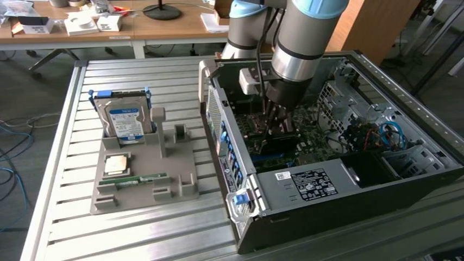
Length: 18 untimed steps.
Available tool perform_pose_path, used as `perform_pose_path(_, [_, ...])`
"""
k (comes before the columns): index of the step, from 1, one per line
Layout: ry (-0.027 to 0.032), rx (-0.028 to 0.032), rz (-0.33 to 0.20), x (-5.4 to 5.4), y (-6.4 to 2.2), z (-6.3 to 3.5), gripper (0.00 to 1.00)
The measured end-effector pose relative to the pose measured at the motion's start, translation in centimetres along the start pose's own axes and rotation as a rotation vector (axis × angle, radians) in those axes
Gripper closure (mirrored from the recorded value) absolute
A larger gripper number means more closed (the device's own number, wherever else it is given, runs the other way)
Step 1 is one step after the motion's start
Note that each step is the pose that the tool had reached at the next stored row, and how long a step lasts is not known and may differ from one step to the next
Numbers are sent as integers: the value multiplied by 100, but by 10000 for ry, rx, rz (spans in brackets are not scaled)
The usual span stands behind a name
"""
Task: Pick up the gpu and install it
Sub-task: 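Press down on the gpu until it lock into place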
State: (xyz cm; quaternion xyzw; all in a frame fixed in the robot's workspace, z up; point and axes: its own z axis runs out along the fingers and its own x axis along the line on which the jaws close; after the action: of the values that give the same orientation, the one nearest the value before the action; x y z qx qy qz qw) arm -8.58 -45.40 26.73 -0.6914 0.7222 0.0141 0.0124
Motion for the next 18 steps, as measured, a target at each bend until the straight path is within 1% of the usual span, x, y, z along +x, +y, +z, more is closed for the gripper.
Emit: perform_pose_path(18, [3,-1,0,1,5,22,89])
